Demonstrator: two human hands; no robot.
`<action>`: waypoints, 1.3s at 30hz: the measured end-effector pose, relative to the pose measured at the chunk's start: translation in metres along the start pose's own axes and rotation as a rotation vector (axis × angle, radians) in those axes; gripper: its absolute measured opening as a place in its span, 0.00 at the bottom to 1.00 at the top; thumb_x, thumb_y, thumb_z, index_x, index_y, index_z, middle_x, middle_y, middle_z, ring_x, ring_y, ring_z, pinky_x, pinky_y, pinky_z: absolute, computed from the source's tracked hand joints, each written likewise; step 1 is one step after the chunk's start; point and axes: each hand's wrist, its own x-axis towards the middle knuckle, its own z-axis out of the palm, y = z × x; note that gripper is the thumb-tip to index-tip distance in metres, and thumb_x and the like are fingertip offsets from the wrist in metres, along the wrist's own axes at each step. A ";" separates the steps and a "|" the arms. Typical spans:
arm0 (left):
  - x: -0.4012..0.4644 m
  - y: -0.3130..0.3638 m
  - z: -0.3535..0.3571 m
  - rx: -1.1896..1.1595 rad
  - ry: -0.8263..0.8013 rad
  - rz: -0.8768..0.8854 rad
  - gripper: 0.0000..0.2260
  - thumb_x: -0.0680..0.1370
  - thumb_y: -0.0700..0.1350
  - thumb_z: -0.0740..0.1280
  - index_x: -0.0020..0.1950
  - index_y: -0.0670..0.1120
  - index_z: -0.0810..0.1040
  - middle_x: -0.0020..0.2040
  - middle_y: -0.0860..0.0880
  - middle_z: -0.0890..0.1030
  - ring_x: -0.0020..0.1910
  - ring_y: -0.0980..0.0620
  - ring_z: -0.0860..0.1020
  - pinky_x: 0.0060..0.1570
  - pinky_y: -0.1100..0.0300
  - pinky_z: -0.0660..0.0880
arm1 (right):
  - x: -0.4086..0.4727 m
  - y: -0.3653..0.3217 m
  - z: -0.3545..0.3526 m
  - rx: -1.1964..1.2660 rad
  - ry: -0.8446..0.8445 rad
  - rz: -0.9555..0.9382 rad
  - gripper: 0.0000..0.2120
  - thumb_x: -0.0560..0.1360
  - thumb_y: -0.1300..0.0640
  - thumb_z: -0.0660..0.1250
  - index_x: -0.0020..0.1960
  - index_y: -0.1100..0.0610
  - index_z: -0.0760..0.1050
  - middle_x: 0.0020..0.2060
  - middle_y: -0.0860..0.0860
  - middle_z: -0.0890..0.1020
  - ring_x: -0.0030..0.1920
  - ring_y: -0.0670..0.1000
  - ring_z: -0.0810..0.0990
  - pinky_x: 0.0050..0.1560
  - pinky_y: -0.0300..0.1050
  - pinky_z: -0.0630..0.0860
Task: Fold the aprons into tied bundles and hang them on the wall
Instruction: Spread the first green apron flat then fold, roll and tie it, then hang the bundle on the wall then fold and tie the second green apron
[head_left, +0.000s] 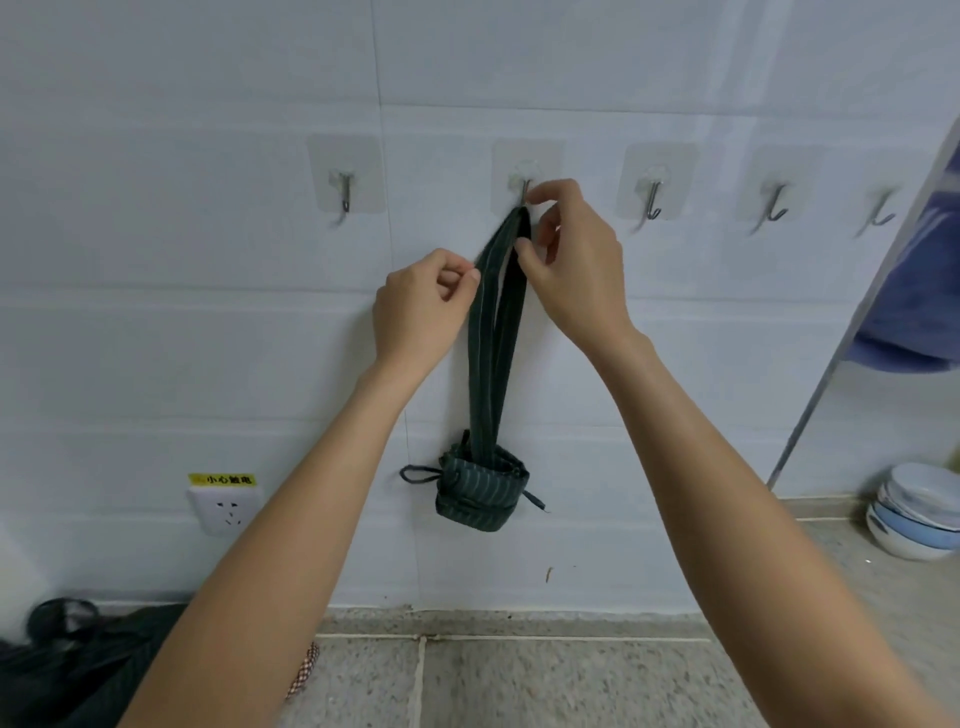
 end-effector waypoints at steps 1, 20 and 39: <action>-0.003 -0.001 0.000 -0.011 -0.006 0.006 0.05 0.76 0.50 0.66 0.46 0.51 0.80 0.38 0.57 0.80 0.39 0.57 0.80 0.42 0.61 0.76 | -0.003 0.002 0.000 0.007 0.003 0.015 0.12 0.74 0.59 0.65 0.57 0.56 0.72 0.37 0.48 0.76 0.37 0.47 0.74 0.40 0.44 0.72; -0.160 -0.055 0.041 -0.375 -0.607 -0.423 0.24 0.75 0.55 0.67 0.68 0.52 0.68 0.61 0.55 0.74 0.56 0.59 0.75 0.52 0.70 0.70 | -0.211 0.068 0.015 0.445 -0.415 0.506 0.19 0.78 0.51 0.63 0.68 0.48 0.68 0.68 0.47 0.66 0.69 0.45 0.63 0.70 0.46 0.63; -0.173 -0.085 0.067 -0.306 -0.337 -0.415 0.12 0.78 0.42 0.65 0.62 0.46 0.74 0.53 0.53 0.77 0.51 0.57 0.76 0.48 0.72 0.72 | -0.213 0.084 0.046 0.308 -0.343 0.515 0.22 0.72 0.59 0.72 0.63 0.58 0.70 0.53 0.48 0.78 0.51 0.46 0.77 0.50 0.34 0.75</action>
